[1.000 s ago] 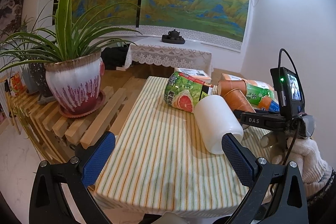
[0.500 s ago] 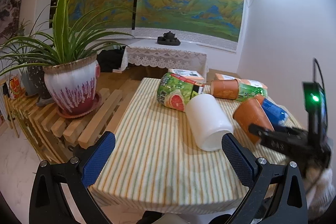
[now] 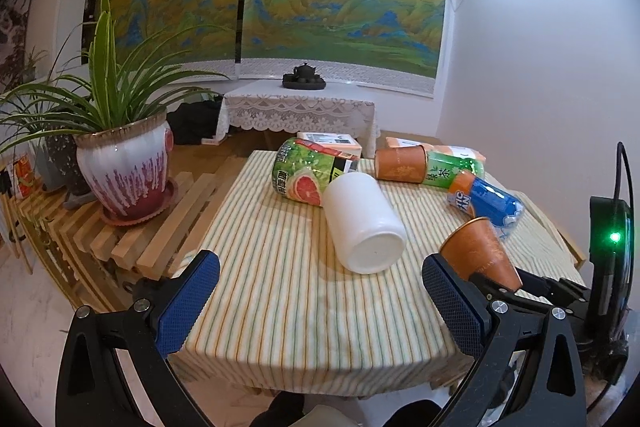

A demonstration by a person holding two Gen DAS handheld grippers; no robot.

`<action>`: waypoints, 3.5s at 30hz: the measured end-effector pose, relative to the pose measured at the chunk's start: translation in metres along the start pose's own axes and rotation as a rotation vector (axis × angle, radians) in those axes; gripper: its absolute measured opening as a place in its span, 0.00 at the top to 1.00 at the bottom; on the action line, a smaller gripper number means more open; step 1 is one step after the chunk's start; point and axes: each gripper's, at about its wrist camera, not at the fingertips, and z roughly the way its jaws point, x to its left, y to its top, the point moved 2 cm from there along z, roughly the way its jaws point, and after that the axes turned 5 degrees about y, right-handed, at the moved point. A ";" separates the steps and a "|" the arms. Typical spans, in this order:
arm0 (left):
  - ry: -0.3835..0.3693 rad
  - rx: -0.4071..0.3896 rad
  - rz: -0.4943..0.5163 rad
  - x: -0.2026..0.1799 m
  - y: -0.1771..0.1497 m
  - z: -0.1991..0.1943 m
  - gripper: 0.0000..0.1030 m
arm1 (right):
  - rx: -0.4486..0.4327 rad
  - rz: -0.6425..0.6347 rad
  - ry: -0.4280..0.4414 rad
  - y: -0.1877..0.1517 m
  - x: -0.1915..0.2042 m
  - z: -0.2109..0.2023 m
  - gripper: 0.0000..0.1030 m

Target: Flip cup upside down

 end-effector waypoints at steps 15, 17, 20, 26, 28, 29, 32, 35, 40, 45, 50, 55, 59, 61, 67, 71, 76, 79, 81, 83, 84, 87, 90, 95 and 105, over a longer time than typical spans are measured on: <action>-0.042 -0.014 0.031 -0.047 -0.018 -0.017 0.00 | -0.144 0.091 0.057 -0.018 -0.045 -0.074 0.25; -0.061 -0.011 0.060 -0.066 -0.023 -0.017 0.00 | -0.163 0.114 0.034 -0.026 -0.060 -0.088 0.25; -0.093 0.006 0.090 -0.094 -0.032 -0.016 0.00 | -0.187 0.136 -0.002 -0.035 -0.077 -0.105 0.25; -0.123 0.052 0.089 -0.133 -0.044 -0.002 0.00 | -0.230 0.159 -0.058 -0.048 -0.099 -0.129 0.25; -0.124 0.062 0.089 -0.142 -0.046 0.003 0.00 | -0.240 0.162 -0.069 -0.051 -0.104 -0.133 0.25; -0.122 0.065 0.088 -0.146 -0.047 0.007 0.00 | -0.245 0.163 -0.074 -0.052 -0.105 -0.135 0.25; -0.111 0.067 0.084 -0.154 -0.048 0.012 0.00 | -0.256 0.160 -0.091 -0.054 -0.108 -0.138 0.25; -0.102 0.065 0.080 -0.160 -0.048 0.017 0.00 | -0.259 0.161 -0.094 -0.057 -0.113 -0.141 0.25; -0.078 0.048 0.061 -0.168 -0.050 0.024 0.00 | -0.264 0.173 -0.094 -0.060 -0.121 -0.145 0.25; -0.061 0.048 0.070 -0.177 -0.055 0.033 0.00 | -0.260 0.193 -0.099 -0.061 -0.129 -0.145 0.25; -0.048 0.041 0.087 -0.185 -0.058 0.040 0.00 | -0.249 0.215 -0.096 -0.064 -0.138 -0.142 0.25; -0.029 0.045 0.094 -0.185 -0.062 0.047 0.09 | -0.245 0.232 -0.089 -0.064 -0.142 -0.140 0.25; -0.022 0.048 0.102 -0.184 -0.063 0.048 0.24 | -0.239 0.235 -0.082 -0.064 -0.144 -0.138 0.25; -0.023 0.053 0.110 -0.184 -0.063 0.049 0.32 | -0.238 0.242 -0.076 -0.064 -0.144 -0.137 0.25; -0.032 0.055 0.116 -0.180 -0.061 0.048 0.43 | -0.243 0.247 -0.071 -0.063 -0.144 -0.136 0.25; -0.038 0.033 0.122 -0.177 -0.056 0.043 0.43 | -0.240 0.252 -0.072 -0.064 -0.145 -0.136 0.25; -0.057 0.015 0.128 -0.171 -0.045 0.036 0.44 | -0.232 0.262 -0.064 -0.065 -0.146 -0.132 0.25; -0.068 0.008 0.121 -0.165 -0.038 0.033 0.44 | -0.231 0.261 -0.058 -0.064 -0.145 -0.131 0.25; -0.072 -0.001 0.116 -0.162 -0.034 0.032 0.44 | -0.231 0.259 -0.056 -0.063 -0.145 -0.130 0.25; -0.078 -0.004 0.113 -0.160 -0.030 0.032 0.44 | -0.227 0.257 -0.054 -0.063 -0.143 -0.127 0.25; -0.082 -0.003 0.112 -0.159 -0.028 0.033 0.44 | -0.224 0.256 -0.053 -0.062 -0.142 -0.126 0.25; -0.090 -0.004 0.113 -0.157 -0.025 0.035 0.44 | -0.221 0.257 -0.051 -0.062 -0.141 -0.124 0.25; -0.108 -0.013 0.102 -0.154 -0.019 0.036 0.44 | -0.219 0.254 -0.050 -0.061 -0.139 -0.123 0.25; -0.138 -0.017 0.100 -0.152 -0.009 0.038 0.44 | -0.213 0.250 -0.055 -0.059 -0.136 -0.120 0.25; -0.146 -0.012 0.089 -0.148 0.006 0.059 0.44 | -0.201 0.248 -0.059 -0.056 -0.131 -0.113 0.25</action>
